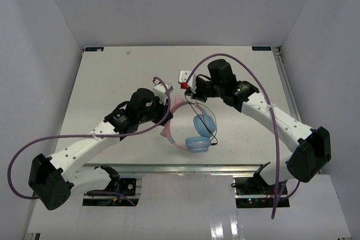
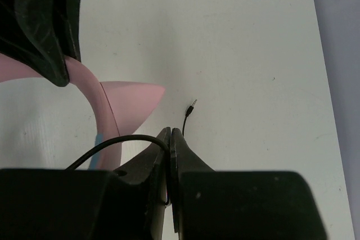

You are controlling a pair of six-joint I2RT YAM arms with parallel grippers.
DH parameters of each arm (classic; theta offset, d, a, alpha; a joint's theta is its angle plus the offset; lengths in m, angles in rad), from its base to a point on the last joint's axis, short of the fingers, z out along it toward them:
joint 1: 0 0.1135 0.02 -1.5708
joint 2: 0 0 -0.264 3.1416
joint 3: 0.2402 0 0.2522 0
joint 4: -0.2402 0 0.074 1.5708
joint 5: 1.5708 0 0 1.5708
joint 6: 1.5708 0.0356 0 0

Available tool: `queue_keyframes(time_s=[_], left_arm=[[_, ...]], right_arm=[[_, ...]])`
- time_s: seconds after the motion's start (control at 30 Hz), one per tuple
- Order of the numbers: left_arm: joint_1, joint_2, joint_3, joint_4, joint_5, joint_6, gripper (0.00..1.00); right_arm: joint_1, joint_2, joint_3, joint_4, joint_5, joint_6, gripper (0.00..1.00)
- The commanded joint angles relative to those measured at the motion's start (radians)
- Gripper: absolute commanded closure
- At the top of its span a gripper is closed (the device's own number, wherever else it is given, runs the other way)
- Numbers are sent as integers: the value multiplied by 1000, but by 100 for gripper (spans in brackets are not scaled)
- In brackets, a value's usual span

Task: Wrap the headphones

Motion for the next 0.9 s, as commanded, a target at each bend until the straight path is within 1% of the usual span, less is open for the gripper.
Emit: queue_keyframes(time_s=[0.0,0.07,0.2,0.4,0.5,0.6,0.73,0.8,0.87], left_arm=[[-15,-116,-31,68,15,-12,100],[-15,-147,-49,65,4,-18,100],[-15,-208,-67,66,-4,-33,100],[-16,-235,-47,64,17,-48,100],[-16,-222,-39,61,37,-47,100],[-16,-192,-52,56,62,-44,100],[-16,-137,-77,71,89,-60,100],[-18,-107,-73,82,91,-64,100],[-21,-80,-55,87,89,-64,100]], right_arm=[[-4,10,8,40,83,-11,92],[-24,10,9,40,76,2,92],[-47,11,3,33,6,26,92],[-49,24,0,16,-93,32,90],[-50,27,20,16,-95,42,90],[-51,18,41,16,-88,59,92],[-45,17,81,17,-71,75,92],[-29,17,83,19,-50,73,92],[0,13,67,36,7,64,92]])
